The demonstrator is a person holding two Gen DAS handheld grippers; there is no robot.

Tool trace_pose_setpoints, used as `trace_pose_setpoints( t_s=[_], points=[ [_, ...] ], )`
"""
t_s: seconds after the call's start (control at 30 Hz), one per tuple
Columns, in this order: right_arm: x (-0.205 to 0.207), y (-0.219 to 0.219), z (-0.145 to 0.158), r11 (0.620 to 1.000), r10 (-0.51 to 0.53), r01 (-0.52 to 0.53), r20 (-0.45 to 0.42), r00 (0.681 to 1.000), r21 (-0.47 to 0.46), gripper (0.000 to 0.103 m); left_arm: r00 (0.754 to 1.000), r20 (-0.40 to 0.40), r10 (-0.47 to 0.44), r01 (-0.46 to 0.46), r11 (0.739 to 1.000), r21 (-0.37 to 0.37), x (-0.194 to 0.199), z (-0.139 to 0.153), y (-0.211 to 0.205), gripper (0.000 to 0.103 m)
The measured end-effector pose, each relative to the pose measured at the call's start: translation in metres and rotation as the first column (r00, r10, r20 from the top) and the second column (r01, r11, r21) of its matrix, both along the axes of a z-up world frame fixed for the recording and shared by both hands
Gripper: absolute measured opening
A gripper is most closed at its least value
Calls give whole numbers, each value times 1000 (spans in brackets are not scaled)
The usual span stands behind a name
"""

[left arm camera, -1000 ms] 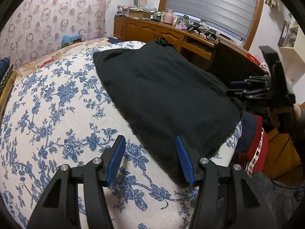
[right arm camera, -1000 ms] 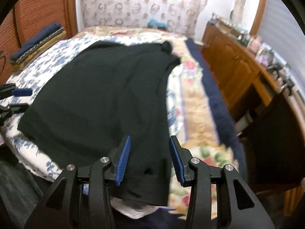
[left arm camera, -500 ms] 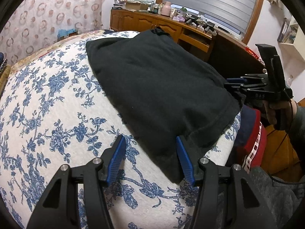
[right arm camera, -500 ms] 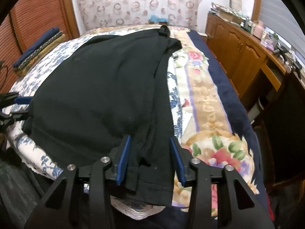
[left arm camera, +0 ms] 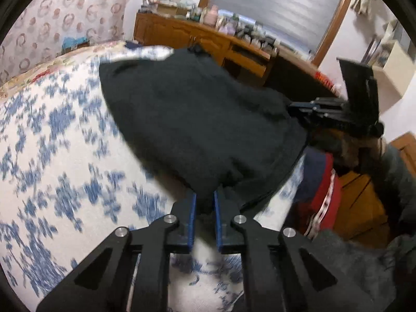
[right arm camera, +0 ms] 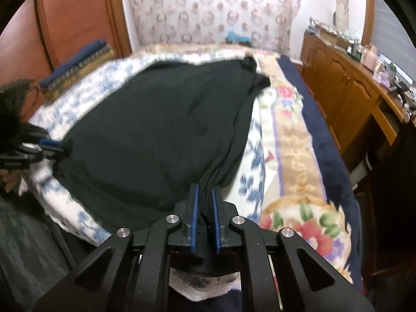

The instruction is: Fold small clothes

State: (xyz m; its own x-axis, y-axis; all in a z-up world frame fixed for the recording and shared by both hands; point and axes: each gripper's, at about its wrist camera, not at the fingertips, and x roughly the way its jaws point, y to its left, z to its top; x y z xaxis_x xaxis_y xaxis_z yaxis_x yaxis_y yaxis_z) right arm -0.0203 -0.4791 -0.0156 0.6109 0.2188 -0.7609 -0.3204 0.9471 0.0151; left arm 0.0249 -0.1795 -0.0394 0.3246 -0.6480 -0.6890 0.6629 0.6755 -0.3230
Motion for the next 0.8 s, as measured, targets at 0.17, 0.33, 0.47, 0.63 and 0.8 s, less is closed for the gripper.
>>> trace_pose_setpoints(
  t_s=[0.17, 0.33, 0.47, 0.63, 0.8],
  points=[
    [14, 1, 42, 999, 5, -9, 115, 993, 35, 7, 994, 101, 50, -45, 997, -55, 25, 41, 4, 8],
    [56, 7, 71, 998, -1, -10, 200, 980, 55, 7, 982, 133, 137, -125, 988, -92, 88, 68, 11, 8],
    [115, 4, 77, 997, -42, 27, 199, 979, 78, 7, 971, 132, 199, -191, 979, -69, 145, 68, 14, 8],
    [182, -10, 61, 990, -97, 84, 120, 988, 116, 7, 970, 100, 223, -224, 975, 4, 200, 47, 7, 8],
    [208, -13, 43, 989, -115, 106, 87, 990, 99, 14, 976, 49, 210, -212, 977, 37, 217, 26, -2, 10]
  ],
)
